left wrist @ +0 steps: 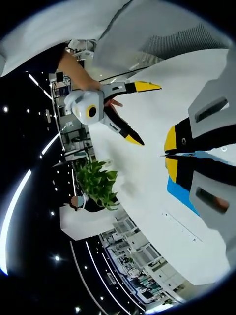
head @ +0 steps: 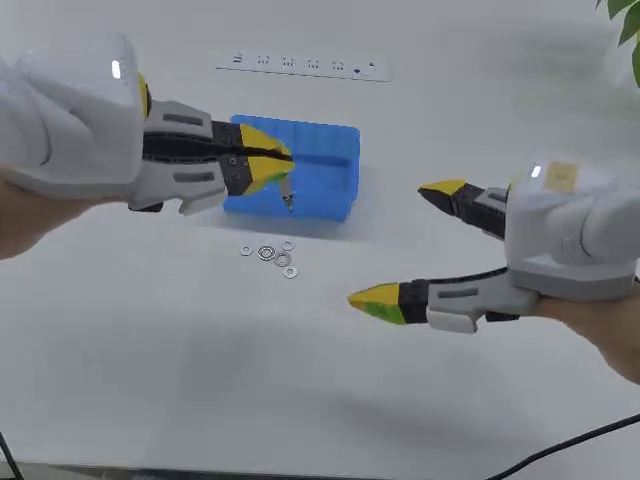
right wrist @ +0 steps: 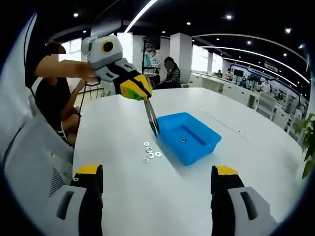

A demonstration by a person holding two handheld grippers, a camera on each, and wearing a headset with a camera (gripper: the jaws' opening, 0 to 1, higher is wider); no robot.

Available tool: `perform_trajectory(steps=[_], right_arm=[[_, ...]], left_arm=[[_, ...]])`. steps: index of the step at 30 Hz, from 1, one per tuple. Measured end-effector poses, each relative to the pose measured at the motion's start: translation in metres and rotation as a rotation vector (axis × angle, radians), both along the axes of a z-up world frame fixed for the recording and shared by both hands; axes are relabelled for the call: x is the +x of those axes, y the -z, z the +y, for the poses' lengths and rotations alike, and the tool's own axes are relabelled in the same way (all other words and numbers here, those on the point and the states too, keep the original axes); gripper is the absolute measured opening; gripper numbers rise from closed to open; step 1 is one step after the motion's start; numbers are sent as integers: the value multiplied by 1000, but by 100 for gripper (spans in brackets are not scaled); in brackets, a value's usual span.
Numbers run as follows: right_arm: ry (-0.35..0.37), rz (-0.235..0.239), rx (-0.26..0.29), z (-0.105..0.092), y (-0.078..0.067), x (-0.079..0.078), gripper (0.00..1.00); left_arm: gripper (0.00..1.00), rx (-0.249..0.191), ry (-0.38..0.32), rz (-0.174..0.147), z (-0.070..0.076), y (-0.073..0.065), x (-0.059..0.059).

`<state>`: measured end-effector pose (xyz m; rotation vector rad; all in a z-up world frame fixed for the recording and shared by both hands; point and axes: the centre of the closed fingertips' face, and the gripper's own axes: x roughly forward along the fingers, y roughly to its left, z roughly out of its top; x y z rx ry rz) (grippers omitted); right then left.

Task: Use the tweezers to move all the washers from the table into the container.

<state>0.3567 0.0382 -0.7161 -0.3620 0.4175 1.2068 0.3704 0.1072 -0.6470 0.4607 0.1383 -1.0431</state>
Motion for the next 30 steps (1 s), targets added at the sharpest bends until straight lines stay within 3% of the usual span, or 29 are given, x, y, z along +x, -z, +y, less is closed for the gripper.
perform_trajectory(steps=[2,3,4,8,14,22,30], right_arm=[[-1,7,8,-2,1,-4,94],[-2,10,13,-3,2,-5,94],[-2,11,13,-4,2,-5,95],[8,8,-3,-16,10,-6,97],[15,46,-33,-27,22,-16,100],[5,78,-20,-20,24,-22,100],[-15,83,-30,-12,25,-26,100]], left_arm=[[5,43,10,4,0,10,-3],[5,45,9,16,0,13,-4],[5,44,14,34,1,17,-6],[5,33,29,49,-4,21,-11],[5,16,27,68,-6,32,-14],[5,7,10,81,-1,42,-21],[5,-14,19,103,-4,48,-19]])
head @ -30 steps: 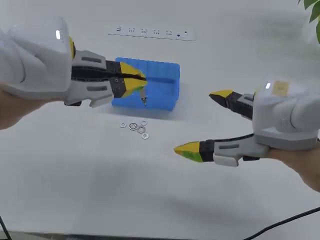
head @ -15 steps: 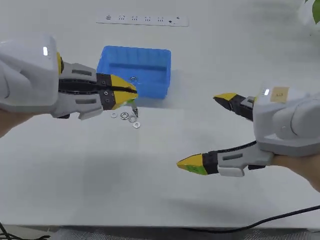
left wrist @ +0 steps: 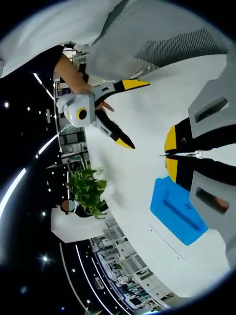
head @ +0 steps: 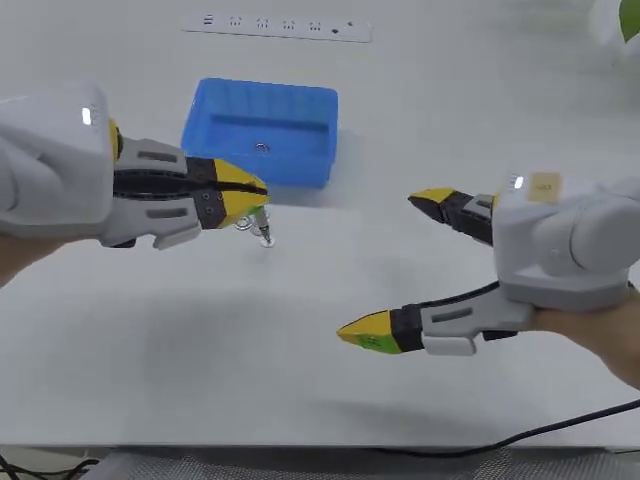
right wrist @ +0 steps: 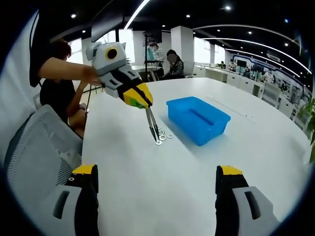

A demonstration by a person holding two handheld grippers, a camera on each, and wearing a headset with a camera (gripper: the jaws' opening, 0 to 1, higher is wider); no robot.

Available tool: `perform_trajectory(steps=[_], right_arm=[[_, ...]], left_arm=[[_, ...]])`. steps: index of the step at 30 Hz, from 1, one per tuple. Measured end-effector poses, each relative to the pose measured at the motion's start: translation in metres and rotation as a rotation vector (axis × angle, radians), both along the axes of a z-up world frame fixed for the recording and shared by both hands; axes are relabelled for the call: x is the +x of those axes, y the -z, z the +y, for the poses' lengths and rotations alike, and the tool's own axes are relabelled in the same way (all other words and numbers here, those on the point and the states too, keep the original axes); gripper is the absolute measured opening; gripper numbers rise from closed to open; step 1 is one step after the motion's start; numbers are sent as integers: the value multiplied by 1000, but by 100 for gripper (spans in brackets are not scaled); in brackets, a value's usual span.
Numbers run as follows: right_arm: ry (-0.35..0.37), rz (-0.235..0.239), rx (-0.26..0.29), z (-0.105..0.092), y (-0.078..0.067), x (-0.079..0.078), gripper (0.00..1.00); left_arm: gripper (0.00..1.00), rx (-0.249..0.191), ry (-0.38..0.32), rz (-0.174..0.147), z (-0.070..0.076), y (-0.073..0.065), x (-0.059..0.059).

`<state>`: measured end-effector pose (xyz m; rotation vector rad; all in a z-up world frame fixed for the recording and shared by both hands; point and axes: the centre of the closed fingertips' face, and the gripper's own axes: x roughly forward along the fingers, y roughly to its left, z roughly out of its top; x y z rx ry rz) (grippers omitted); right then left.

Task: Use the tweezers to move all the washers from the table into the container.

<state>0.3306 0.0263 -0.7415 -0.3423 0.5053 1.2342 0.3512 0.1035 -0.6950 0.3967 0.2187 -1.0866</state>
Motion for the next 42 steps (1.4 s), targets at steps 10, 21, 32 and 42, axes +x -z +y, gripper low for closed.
perform_trajectory(steps=[10,21,32,42], right_arm=[[14,9,4,-2,0,2,100],[18,19,14,4,-1,0,100],[0,36,20,24,-2,8,97],[-143,101,58,70,1,13,81]], left_arm=[[5,-1,-9,9,0,6,1],[5,3,6,82,5,7,-2],[5,22,40,178,-5,9,6],[5,56,73,192,1,12,0]])
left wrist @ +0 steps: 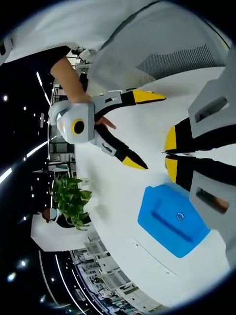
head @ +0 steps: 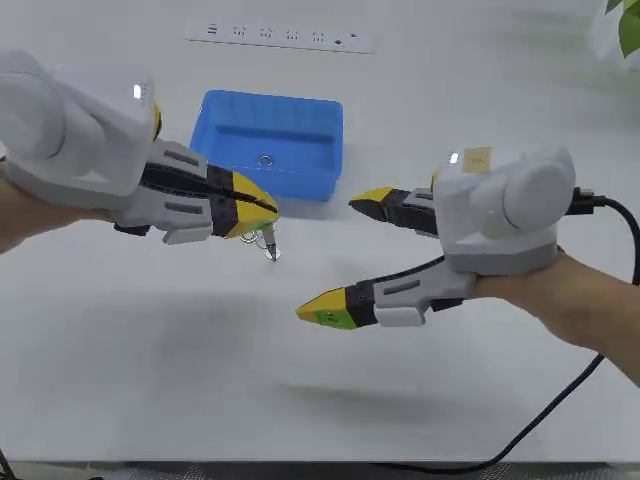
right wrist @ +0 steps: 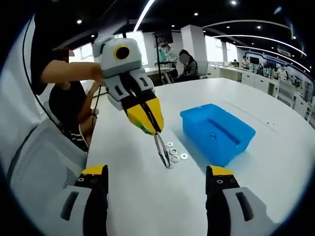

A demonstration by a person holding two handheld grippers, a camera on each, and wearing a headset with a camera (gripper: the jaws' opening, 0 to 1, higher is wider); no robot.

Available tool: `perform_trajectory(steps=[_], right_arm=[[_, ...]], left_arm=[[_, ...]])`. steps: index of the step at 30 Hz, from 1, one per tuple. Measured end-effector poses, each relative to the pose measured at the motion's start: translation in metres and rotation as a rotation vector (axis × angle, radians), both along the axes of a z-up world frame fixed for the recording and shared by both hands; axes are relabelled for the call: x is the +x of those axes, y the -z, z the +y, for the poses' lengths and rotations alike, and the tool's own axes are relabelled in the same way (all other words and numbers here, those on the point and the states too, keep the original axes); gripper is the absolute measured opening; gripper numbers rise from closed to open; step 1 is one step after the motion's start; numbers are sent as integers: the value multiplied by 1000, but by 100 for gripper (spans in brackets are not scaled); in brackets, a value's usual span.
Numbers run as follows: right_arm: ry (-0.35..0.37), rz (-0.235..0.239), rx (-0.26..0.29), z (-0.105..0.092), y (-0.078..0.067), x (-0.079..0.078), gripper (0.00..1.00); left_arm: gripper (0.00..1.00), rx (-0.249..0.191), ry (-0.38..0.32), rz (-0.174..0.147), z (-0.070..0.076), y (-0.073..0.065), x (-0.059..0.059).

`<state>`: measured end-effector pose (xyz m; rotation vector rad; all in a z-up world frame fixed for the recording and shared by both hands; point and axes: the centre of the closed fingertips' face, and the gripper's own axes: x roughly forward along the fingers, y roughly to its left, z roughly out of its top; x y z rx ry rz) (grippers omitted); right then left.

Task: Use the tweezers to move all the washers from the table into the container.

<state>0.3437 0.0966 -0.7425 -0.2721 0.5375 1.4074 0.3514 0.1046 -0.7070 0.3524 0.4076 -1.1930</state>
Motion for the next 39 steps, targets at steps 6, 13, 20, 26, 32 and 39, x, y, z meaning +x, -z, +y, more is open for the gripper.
perform_trajectory(steps=[6,13,20,26,32,39], right_arm=[[-126,25,-9,25,6,-4,52],[-210,-10,-59,38,16,-1,35],[-249,-43,-80,41,16,1,24],[-253,-67,-81,42,15,6,12],[-278,-111,-83,43,14,8,10],[-274,-149,-73,41,13,9,9]], left_arm=[[5,39,15,-12,2,1,-1],[5,43,18,-9,3,2,0],[5,28,11,-2,-2,0,5],[5,19,15,3,-4,0,6],[5,20,-2,-2,-3,-1,10],[6,1,-35,7,-6,-1,12]])
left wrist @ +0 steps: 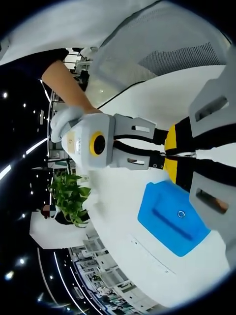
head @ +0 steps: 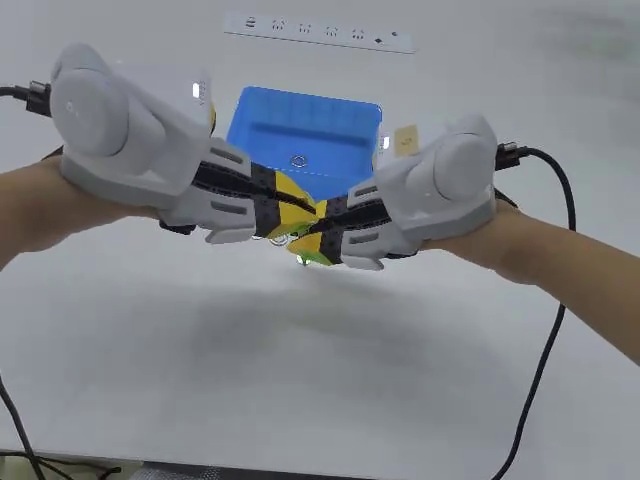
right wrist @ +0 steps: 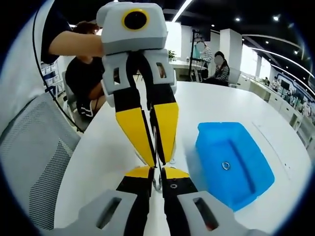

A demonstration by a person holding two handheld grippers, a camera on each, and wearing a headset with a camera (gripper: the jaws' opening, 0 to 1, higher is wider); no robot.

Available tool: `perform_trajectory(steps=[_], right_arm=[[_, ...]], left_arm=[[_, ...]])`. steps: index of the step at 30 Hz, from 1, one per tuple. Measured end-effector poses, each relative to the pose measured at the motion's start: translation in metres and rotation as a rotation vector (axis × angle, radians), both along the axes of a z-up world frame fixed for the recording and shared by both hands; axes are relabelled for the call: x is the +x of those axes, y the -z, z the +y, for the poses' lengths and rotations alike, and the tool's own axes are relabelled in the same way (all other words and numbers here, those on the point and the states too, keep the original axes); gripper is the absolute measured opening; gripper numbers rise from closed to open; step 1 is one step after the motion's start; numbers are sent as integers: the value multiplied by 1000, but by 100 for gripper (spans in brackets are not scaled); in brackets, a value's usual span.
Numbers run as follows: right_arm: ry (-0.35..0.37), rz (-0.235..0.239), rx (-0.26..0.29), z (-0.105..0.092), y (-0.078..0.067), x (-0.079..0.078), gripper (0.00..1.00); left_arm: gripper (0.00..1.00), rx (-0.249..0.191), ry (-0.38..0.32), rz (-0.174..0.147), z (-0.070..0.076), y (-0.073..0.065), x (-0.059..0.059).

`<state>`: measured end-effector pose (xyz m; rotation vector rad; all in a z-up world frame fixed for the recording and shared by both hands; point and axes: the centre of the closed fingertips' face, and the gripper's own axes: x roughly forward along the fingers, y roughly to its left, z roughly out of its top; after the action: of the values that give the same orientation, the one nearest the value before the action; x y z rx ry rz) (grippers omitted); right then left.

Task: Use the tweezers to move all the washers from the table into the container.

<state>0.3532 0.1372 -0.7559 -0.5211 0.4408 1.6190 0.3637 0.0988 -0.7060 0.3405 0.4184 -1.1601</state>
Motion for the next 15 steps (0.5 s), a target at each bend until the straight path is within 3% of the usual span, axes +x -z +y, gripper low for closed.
perform_trajectory(steps=[4,7,15], right_arm=[[13,-11,12,-1,0,1,8],[14,-23,16,-1,1,2,8],[17,-28,20,0,1,2,8]], left_arm=[[10,24,-6,1,1,4,-1],[16,-1,-12,8,1,1,-3],[24,-7,-54,-15,12,-3,-3]])
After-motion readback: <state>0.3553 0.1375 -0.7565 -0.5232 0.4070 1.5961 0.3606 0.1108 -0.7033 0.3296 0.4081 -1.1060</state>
